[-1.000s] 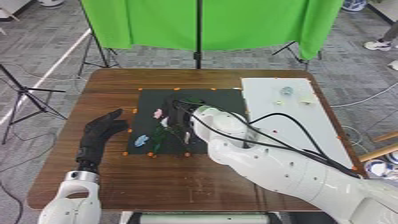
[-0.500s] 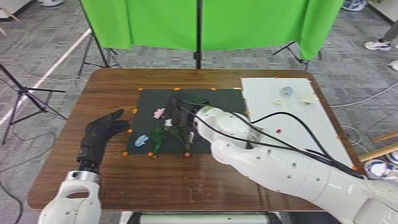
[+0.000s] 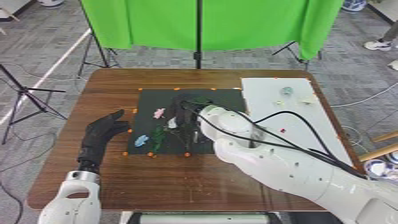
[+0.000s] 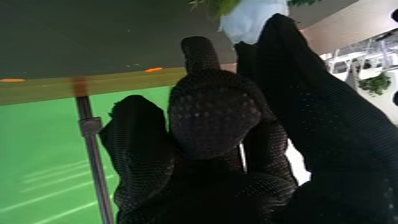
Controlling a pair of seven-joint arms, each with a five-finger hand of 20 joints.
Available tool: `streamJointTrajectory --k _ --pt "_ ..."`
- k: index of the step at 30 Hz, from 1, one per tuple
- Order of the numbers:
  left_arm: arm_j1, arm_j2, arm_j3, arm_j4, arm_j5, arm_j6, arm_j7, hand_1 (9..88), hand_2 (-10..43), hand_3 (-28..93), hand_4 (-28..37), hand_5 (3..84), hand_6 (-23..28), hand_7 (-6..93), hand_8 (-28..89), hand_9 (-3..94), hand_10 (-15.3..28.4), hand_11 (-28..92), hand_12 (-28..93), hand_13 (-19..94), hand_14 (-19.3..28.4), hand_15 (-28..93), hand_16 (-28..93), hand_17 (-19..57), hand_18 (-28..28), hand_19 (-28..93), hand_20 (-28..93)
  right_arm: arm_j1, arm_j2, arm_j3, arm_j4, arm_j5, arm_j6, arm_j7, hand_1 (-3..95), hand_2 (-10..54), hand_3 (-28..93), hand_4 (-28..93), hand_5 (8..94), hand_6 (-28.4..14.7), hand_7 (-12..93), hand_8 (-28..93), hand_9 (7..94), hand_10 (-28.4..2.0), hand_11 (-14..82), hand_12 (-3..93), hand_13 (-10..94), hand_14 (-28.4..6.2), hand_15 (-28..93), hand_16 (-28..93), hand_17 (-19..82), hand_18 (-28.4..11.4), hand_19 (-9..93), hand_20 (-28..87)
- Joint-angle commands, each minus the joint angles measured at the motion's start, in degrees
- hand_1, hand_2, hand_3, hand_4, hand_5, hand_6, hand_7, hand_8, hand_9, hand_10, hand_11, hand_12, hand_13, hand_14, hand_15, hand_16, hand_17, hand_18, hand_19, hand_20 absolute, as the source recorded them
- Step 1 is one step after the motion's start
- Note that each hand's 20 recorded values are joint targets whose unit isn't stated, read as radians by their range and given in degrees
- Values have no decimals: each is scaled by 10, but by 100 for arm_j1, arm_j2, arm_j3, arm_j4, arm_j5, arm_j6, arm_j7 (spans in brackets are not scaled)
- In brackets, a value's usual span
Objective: Arrange flowers
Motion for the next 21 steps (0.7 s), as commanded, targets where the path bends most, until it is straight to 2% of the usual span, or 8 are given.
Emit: streamJointTrajectory --k 1,5,10,11,13,16,21 --pt "126 -89 -7 55 49 -68 -73 285 102 582 -237 491 96 61 -52 517 178 224 104 448 213 266 -52 116 179 296 147 182 163 299 -364 156 71 -81 486 -95 685 -192 555 59 197 -121 595 -122 111 179 876 -8 621 286 580 -136 932 569" --pt "147 -85 -36 26 53 -56 -86 285 102 582 -236 491 96 61 -51 518 178 224 104 448 213 265 -51 115 179 297 147 324 538 630 -752 62 144 -46 436 -95 677 -194 517 27 181 -102 566 -136 96 183 861 -18 611 282 559 -143 932 535" --pt "256 -112 -103 -14 44 -24 -112 285 101 583 -237 491 95 62 -52 518 178 225 104 448 213 264 -51 115 179 298 147 316 1100 1162 -945 -32 358 412 369 -95 667 -212 479 -6 149 -77 540 -152 77 185 850 -26 607 282 547 -151 932 519" --pt "275 -119 -109 -25 42 -14 -120 285 101 583 -237 491 95 62 -52 518 178 225 104 448 214 265 -51 115 179 298 146 292 1194 1280 -932 -43 321 517 356 -95 647 -212 475 -12 139 -72 533 -160 73 184 849 -27 604 281 546 -154 932 517" --pt "295 -140 -120 -40 45 -29 -128 285 101 583 -237 491 95 62 -52 518 178 225 104 448 213 264 -51 115 179 298 146 261 1385 1486 -889 52 114 786 268 -95 602 -195 456 -23 108 -60 519 -183 68 179 846 -39 594 282 535 -172 932 508" --pt "288 -140 -121 -41 53 -36 -125 285 101 583 -237 491 96 61 -52 518 178 225 104 448 213 264 -51 115 179 298 147 163 1572 1762 -727 49 -188 1114 215 -95 563 -167 437 -35 73 -48 500 -207 62 171 829 -62 583 284 516 -194 930 491" --pt "285 -149 -141 -36 42 -18 -130 285 101 583 -237 492 96 60 -52 518 178 225 104 449 213 264 -51 116 179 297 146 -113 1664 2128 -362 40 -270 1500 182 -95 535 -143 431 -33 54 -43 518 -218 67 168 824 -78 579 280 506 -208 928 481"
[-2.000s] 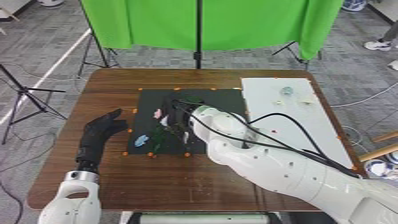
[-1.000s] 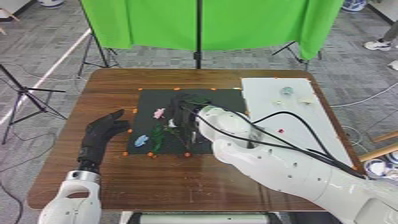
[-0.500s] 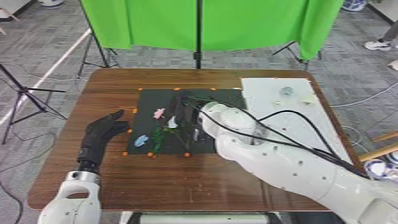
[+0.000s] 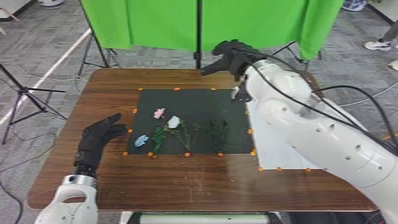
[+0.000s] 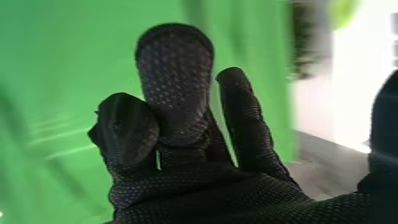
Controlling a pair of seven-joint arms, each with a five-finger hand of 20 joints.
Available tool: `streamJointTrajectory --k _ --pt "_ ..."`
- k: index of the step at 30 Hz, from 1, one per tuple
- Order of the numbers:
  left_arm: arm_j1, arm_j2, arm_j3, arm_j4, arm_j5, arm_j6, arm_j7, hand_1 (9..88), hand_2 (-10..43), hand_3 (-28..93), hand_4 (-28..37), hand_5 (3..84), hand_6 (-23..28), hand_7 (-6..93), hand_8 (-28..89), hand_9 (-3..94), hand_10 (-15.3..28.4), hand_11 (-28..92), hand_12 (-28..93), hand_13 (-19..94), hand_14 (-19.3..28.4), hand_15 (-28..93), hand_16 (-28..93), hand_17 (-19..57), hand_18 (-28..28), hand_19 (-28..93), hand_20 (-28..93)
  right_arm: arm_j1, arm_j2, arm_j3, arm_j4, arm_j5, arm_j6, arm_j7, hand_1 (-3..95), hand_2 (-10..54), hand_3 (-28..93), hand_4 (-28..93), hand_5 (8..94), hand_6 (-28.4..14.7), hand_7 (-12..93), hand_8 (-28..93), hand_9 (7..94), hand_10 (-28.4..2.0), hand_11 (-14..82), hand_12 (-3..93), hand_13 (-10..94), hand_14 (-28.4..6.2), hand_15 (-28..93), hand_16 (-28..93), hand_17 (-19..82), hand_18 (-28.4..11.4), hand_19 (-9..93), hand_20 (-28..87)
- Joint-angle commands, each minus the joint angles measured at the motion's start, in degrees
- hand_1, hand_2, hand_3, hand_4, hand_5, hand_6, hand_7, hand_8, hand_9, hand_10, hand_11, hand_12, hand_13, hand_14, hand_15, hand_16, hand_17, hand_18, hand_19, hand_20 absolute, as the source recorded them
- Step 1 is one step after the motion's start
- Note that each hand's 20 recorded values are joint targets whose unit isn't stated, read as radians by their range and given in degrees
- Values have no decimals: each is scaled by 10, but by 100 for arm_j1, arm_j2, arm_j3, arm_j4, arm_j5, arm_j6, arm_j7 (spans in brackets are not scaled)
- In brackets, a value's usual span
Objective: Arrange flowers
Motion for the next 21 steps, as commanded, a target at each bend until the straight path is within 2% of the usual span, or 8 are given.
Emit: streamJointTrajectory --k 1,3,5,8,11,15,21 --pt "130 -107 -19 35 34 -17 -73 285 101 583 -237 492 96 60 -51 518 178 225 104 449 213 264 -51 116 179 297 146 -270 493 511 677 -137 -202 511 190 -95 541 -136 444 -31 56 -43 543 -215 71 167 829 -78 578 278 510 -209 929 479" --pt "99 -96 -5 56 33 -18 -74 285 101 583 -237 492 96 59 -52 518 178 225 104 449 213 265 -51 115 179 297 146 -382 525 536 804 -234 -45 517 225 -95 559 -126 471 -31 62 -47 587 -207 80 167 845 -73 574 275 519 -211 931 479" --pt "78 -102 3 73 29 -29 -73 285 101 583 -237 492 96 60 -51 518 178 225 104 449 213 265 -51 115 179 297 146 -475 495 556 936 -228 78 559 270 -95 572 -125 508 -27 81 -58 665 -189 93 168 864 -63 575 279 541 -204 932 494" --pt "47 -125 19 100 41 -77 -68 285 101 583 -237 492 96 60 -51 518 179 225 104 449 213 266 -51 115 179 298 146 -651 465 595 1122 -435 238 584 318 -95 588 -133 544 -19 97 -66 718 -169 108 172 884 -51 576 282 567 -192 932 508" --pt "30 -134 20 112 54 -153 -70 285 101 583 -238 492 96 61 -52 518 178 225 104 449 213 265 -51 115 179 298 146 -862 473 733 1220 -440 276 689 343 -95 606 -143 566 -8 115 -76 742 -161 113 171 900 -40 571 285 582 -186 932 519" --pt "49 -134 9 107 40 -118 -63 285 102 581 -238 492 96 61 -52 519 179 225 104 449 213 265 -51 115 179 299 146 -1100 434 892 1354 -388 353 811 365 -95 622 -152 575 -3 124 -82 749 -155 116 171 906 -36 570 290 589 -183 932 524" --pt "12 -160 22 138 39 -181 -52 284 102 583 -236 493 96 61 -52 519 179 225 104 449 213 265 -51 115 179 298 146 -1393 370 1014 1461 -237 470 915 381 -95 630 -161 583 0 134 -87 753 -151 120 170 914 -31 568 294 597 -177 932 529"
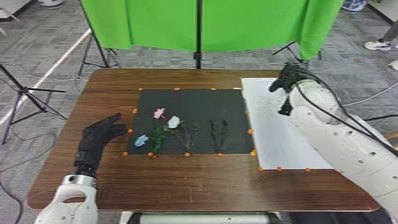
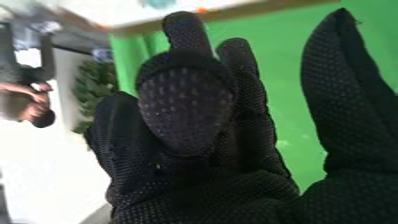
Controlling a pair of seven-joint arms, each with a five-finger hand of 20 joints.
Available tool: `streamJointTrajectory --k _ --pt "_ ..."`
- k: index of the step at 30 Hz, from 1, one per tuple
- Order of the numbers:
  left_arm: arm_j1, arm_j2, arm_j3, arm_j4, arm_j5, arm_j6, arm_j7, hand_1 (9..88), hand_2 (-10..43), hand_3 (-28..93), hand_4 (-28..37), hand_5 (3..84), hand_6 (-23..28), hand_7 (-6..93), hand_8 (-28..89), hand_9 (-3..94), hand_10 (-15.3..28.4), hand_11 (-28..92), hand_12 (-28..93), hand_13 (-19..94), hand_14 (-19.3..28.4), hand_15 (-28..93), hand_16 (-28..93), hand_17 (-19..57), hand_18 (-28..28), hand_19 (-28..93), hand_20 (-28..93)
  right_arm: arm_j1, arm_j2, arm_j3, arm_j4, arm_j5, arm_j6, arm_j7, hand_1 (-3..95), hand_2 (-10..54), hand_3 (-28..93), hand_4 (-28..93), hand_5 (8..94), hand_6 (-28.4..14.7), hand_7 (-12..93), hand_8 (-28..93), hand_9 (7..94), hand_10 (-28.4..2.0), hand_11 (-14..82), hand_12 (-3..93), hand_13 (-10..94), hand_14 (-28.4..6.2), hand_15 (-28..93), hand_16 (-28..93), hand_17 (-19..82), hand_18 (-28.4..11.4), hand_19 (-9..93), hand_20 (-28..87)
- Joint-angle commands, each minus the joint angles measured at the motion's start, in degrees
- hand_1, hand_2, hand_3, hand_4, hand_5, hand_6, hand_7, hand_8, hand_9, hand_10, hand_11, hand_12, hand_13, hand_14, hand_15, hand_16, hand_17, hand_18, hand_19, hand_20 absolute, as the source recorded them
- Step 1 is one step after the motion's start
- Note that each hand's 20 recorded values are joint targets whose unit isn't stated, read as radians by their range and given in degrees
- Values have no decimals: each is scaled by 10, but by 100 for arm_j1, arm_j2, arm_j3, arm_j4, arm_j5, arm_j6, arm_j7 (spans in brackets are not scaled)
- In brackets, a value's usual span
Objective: Arrange flowers
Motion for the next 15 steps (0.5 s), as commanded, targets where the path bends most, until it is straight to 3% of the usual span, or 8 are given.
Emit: streamJointTrajectory --k 1,9,15 --pt "4 -128 56 144 33 -137 -45 284 102 584 -236 492 96 61 -52 519 178 226 104 449 214 265 -51 115 179 299 146 -372 -63 102 215 152 144 200 384 -95 631 -163 583 2 135 -88 753 -151 120 169 914 -30 567 294 597 -177 932 530" --pt "-41 -142 62 191 26 -175 -37 286 102 581 -237 493 97 60 -51 519 178 225 104 449 213 263 -51 115 179 298 146 -567 -139 176 272 464 495 65 414 -95 641 -177 583 6 144 -92 747 -145 121 169 918 -23 568 296 601 -170 932 534" --pt "-75 -157 80 216 9 -196 -28 286 102 581 -238 493 97 60 -52 518 178 225 104 449 213 264 -51 115 179 299 146 -703 -204 -86 418 123 1306 16 467 -95 658 -210 598 42 186 -116 754 -125 132 167 929 -8 583 292 617 -155 932 545"
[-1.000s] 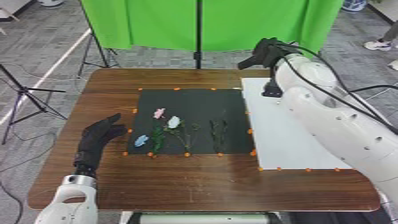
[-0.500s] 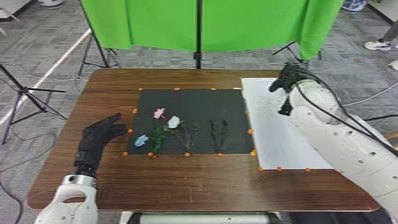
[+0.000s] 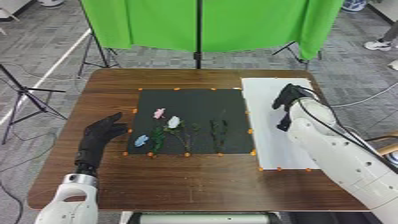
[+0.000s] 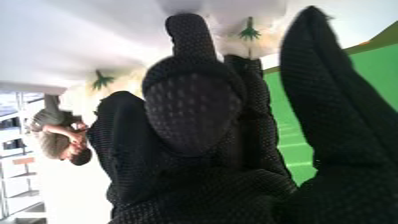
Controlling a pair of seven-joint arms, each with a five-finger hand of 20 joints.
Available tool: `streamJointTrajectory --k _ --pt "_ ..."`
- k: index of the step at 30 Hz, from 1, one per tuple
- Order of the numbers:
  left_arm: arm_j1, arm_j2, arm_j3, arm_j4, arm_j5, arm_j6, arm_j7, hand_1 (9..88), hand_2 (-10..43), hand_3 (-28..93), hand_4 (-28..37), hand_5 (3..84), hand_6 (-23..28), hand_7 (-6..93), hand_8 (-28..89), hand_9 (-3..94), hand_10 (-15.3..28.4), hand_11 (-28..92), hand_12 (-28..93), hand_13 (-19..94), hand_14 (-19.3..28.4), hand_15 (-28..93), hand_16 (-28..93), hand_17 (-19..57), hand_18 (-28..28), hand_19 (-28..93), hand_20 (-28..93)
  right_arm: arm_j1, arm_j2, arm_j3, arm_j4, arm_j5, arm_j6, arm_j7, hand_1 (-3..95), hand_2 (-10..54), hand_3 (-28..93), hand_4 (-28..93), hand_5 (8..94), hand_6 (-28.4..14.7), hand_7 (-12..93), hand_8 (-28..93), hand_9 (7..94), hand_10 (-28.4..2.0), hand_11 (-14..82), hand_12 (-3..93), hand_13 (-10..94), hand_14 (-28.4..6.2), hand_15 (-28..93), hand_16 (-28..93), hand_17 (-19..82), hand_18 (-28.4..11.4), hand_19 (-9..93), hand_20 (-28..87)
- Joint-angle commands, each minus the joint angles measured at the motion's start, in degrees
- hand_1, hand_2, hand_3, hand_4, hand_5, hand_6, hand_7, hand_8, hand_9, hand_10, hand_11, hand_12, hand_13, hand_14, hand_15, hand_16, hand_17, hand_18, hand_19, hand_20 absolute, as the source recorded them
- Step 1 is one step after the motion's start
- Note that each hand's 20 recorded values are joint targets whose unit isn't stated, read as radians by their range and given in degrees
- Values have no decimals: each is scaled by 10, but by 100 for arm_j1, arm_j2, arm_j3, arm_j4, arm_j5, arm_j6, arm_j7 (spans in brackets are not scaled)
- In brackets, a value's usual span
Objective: Arrange flowers
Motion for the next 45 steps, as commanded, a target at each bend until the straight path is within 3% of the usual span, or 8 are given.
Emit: streamJointTrajectory --k 1,7,12,16,25,31,35,45 --pt "-29 -142 84 197 12 -106 -28 286 102 581 -239 493 97 60 -52 518 179 225 104 449 213 264 -51 115 179 299 146 -206 -96 -337 213 -569 1092 -132 484 -95 655 -220 611 48 191 -121 764 -118 132 176 933 -5 586 290 624 -154 932 553" --pt "-7 -176 70 192 9 -93 -27 286 102 582 -238 494 98 60 -52 518 179 225 104 449 213 265 -51 115 179 299 146 -254 -106 -645 457 -915 2250 -156 654 -95 527 -219 791 46 228 22 906 -75 60 346 937 16 673 256 658 -151 932 622" --pt "39 -203 51 163 3 -106 -32 285 102 583 -238 494 98 60 -51 519 179 225 104 449 213 265 -51 115 179 298 145 -204 -109 -755 602 -1207 2873 -308 665 -95 534 -222 810 36 250 38 928 -70 87 396 937 18 696 255 663 -151 932 642" --pt "83 -179 16 124 -14 -46 -48 286 103 582 -239 494 98 60 -52 519 179 225 104 449 213 265 -51 115 179 298 146 144 0 -830 194 -1260 3165 -603 665 -95 542 -217 815 27 253 45 932 -70 86 405 937 17 702 256 666 -151 932 647" --pt "126 -105 -2 62 -34 -19 -101 285 103 583 -238 494 98 60 -51 519 178 225 104 449 213 264 -51 115 179 298 146 1381 -232 -1493 -1293 215 2812 -932 664 -95 544 -207 819 21 245 54 935 -75 94 412 937 18 701 260 669 -152 932 653" --pt "116 -86 6 37 -11 -71 -121 285 103 583 -238 494 98 59 -52 519 179 224 104 449 213 264 -51 116 178 294 145 1706 -754 -2108 -1496 893 1716 -940 666 -95 540 -205 821 20 239 60 937 -77 91 416 937 18 700 263 670 -152 932 654" --pt "59 -78 46 73 16 -115 -106 285 104 581 -238 494 99 59 -51 518 179 224 104 449 213 264 -51 115 178 294 146 1609 -1063 -2427 -1321 843 1351 -902 669 -95 535 -199 822 17 233 62 936 -78 87 416 937 17 698 266 670 -152 932 654" --pt "51 -74 34 80 7 -156 -168 285 105 580 -238 494 99 58 -51 518 179 224 104 448 213 264 -51 112 179 293 147 1306 -1146 -2646 -1286 753 1041 -791 670 -95 529 -190 823 16 228 65 936 -79 84 415 937 16 695 268 670 -151 932 653"
